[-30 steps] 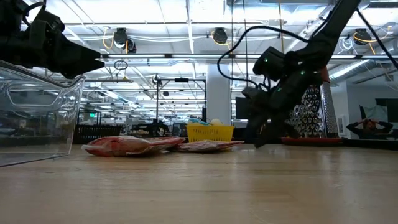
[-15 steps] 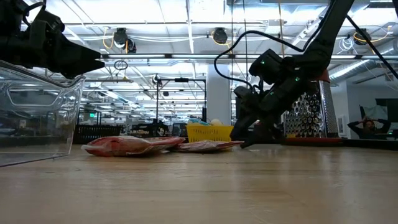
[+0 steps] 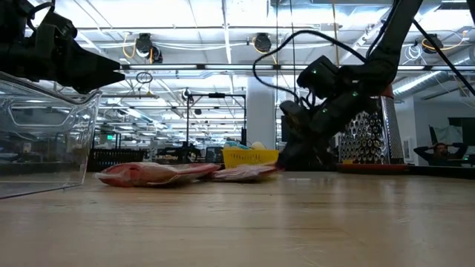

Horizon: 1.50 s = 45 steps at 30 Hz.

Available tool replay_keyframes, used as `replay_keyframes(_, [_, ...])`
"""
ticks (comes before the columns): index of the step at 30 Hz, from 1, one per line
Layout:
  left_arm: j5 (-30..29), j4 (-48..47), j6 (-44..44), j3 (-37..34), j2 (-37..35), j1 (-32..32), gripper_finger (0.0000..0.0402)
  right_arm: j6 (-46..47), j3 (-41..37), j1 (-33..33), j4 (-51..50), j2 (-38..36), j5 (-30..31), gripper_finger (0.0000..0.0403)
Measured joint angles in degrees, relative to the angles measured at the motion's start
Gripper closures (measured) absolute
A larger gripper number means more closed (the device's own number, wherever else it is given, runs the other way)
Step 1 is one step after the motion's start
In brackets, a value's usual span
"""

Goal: Pick & Place Food Item
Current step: Put the middle right red popcorn bag into the transparent bin

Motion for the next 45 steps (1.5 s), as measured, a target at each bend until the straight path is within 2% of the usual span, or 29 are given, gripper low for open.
replay_keyframes(4, [0.02, -0.01, 0.00, -0.01, 0.00, -0.02, 0.0121, -1.94, 0.00, 0.10, 5.04, -0.63, -0.03, 0.0400])
replay_keyframes(8, [0.01, -0.01, 0.00, 0.00, 0.00, -0.01, 0.0121, -7.40, 0.06, 0.92, 8.24, -5.21, 0.03, 0.0402])
replay_keyframes(13, [0.01, -0.01, 0.00, -0.01, 0.00, -0.02, 0.0121, -17.74, 0.04, 4.47, 8.16, -13.58, 0.39, 0.0402])
replay_keyframes(18, [0.02, -0.01, 0.00, 0.01, 0.00, -0.01, 0.0121, -32.77, -0.63, 10.93, 8.05, -20.07, 0.74, 0.0402])
replay_keyframes(22, [0.02, -0.01, 0.00, 0.00, 0.00, -0.02, 0.0121, -39.44, -1.15, 16.53, 8.17, -23.23, 7.34, 0.0402])
replay_keyframes(26, [0.02, 0.00, 0.00, 0.01, 0.00, -0.01, 0.0121, -42.08, -1.44, 20.94, 8.07, -25.06, 12.52, 0.0403])
replay_keyframes(31, [0.09, 1.85, -1.86, -0.01, 0.02, 0.00, 0.0121, -43.61, -1.44, 24.93, 8.88, -25.79, 13.91, 0.0403])
replay_keyframes(39, [0.00, 10.21, -20.81, -0.01, 0.01, -0.02, 0.0121, -43.58, -1.44, 27.65, 9.27, -25.75, 14.13, 0.0403])
replay_keyframes(45, [-1.42, 13.21, -23.28, -0.01, 0.00, -0.02, 0.0121, -43.84, -1.43, 28.12, 9.43, -25.75, 14.16, 0.0403])
